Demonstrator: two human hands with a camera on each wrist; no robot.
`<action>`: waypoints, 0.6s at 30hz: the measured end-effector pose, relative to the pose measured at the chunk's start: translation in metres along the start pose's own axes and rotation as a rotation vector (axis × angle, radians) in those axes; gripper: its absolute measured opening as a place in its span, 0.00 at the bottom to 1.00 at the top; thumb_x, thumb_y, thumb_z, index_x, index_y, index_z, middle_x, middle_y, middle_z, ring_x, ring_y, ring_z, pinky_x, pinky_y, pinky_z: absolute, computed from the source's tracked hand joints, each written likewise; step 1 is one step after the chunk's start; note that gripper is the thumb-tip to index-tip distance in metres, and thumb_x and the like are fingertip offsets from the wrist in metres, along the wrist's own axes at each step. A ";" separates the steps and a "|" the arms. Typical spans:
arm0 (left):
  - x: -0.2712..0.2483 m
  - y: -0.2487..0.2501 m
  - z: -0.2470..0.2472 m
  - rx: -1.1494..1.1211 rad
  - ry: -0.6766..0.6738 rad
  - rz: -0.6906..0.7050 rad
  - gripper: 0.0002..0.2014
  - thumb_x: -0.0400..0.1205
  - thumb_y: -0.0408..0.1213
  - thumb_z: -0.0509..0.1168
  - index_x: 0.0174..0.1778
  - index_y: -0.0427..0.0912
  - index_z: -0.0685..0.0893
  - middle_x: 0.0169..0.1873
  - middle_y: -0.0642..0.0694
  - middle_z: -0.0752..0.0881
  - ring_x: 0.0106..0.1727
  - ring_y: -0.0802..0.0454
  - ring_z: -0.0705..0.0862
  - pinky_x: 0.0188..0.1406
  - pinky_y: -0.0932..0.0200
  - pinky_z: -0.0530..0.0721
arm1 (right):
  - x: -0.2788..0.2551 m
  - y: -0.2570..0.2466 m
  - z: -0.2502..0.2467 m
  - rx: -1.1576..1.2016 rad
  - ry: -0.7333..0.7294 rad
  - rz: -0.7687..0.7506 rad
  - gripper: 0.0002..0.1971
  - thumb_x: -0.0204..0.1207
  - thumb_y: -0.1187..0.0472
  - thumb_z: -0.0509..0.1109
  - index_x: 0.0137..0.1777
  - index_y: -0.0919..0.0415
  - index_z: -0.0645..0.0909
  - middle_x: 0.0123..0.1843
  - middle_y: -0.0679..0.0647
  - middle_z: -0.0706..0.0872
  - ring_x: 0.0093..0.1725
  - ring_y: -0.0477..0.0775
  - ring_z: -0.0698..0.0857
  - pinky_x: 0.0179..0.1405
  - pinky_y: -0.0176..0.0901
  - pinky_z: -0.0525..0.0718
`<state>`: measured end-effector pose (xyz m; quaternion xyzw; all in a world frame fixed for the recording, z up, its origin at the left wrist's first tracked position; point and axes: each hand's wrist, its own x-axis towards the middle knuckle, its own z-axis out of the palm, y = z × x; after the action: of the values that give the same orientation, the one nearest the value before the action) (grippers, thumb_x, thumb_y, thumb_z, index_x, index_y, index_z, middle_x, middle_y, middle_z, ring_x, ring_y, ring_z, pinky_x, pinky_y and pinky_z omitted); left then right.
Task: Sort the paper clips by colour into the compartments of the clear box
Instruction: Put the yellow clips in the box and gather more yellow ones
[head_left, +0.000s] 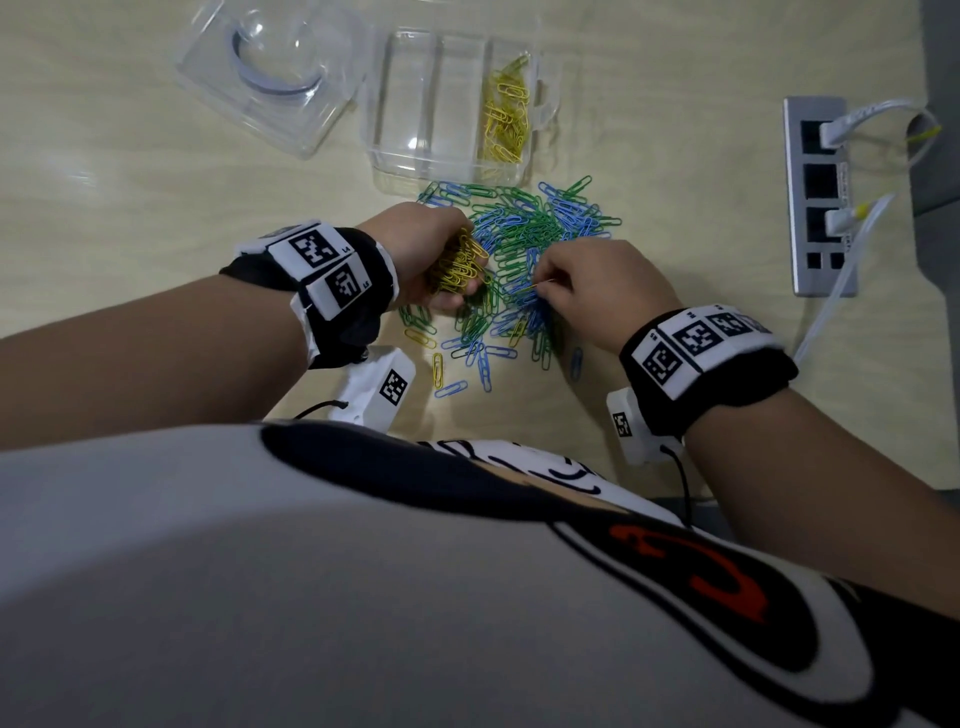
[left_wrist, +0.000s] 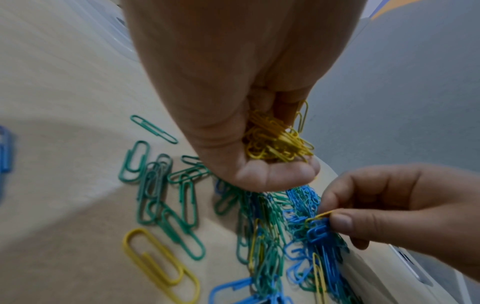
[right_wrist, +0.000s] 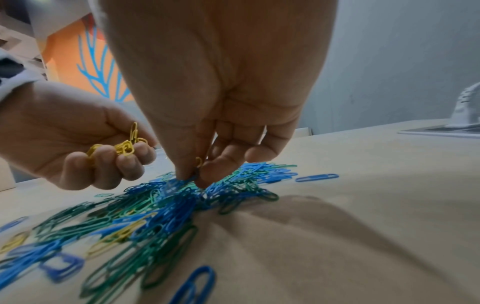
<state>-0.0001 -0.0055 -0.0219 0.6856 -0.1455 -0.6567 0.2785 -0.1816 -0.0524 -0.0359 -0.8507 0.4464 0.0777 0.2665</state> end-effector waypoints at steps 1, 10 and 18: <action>0.000 0.000 0.000 -0.002 -0.001 0.001 0.12 0.86 0.39 0.54 0.42 0.37 0.77 0.22 0.49 0.83 0.23 0.52 0.81 0.25 0.60 0.83 | 0.000 0.001 -0.001 0.025 0.016 0.016 0.05 0.77 0.57 0.68 0.49 0.49 0.84 0.49 0.50 0.84 0.52 0.55 0.82 0.51 0.48 0.81; 0.001 0.001 0.000 0.017 -0.001 0.007 0.14 0.87 0.40 0.54 0.40 0.37 0.78 0.21 0.47 0.84 0.25 0.51 0.81 0.29 0.58 0.83 | -0.002 -0.001 -0.015 0.057 0.089 0.025 0.09 0.80 0.55 0.66 0.53 0.52 0.87 0.52 0.50 0.87 0.53 0.54 0.83 0.51 0.44 0.77; -0.001 0.002 -0.001 0.013 0.006 -0.006 0.13 0.87 0.40 0.54 0.41 0.38 0.77 0.21 0.48 0.83 0.24 0.52 0.81 0.25 0.62 0.83 | 0.000 -0.014 0.001 -0.089 -0.017 -0.066 0.09 0.79 0.52 0.64 0.53 0.49 0.84 0.51 0.51 0.79 0.55 0.57 0.81 0.52 0.49 0.79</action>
<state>0.0012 -0.0066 -0.0197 0.6897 -0.1470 -0.6546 0.2726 -0.1706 -0.0453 -0.0317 -0.8752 0.4122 0.0959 0.2344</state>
